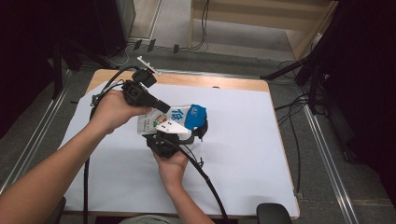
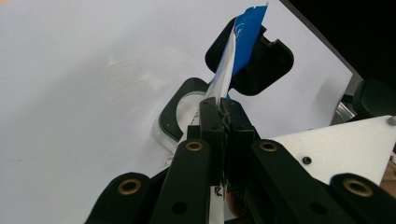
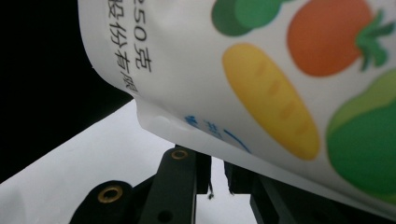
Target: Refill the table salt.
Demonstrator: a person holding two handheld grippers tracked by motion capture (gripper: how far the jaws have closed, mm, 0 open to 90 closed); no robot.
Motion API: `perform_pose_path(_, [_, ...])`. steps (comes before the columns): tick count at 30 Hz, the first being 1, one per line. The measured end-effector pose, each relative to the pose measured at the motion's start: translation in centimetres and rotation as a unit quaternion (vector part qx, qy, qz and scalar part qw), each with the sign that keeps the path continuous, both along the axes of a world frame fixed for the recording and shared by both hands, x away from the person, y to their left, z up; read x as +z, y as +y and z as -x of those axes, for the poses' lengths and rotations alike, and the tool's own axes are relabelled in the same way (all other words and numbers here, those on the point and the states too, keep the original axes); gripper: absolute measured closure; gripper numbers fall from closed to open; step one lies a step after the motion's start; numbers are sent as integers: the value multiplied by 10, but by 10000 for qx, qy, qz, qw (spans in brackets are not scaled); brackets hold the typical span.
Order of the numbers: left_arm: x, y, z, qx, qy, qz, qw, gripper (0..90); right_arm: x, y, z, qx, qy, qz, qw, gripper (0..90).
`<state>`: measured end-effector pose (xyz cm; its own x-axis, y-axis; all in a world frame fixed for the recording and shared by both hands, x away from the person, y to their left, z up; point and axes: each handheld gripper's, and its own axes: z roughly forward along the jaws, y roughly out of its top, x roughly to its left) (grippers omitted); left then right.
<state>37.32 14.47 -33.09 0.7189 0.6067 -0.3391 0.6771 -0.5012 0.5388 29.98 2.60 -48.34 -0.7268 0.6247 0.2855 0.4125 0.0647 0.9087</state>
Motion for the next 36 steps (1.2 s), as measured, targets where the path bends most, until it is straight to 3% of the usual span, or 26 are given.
perform_pose_path(36, [0,0,0,-21,-27,-5,10000,900,2,1,-1,37,27,-26,10000,838])
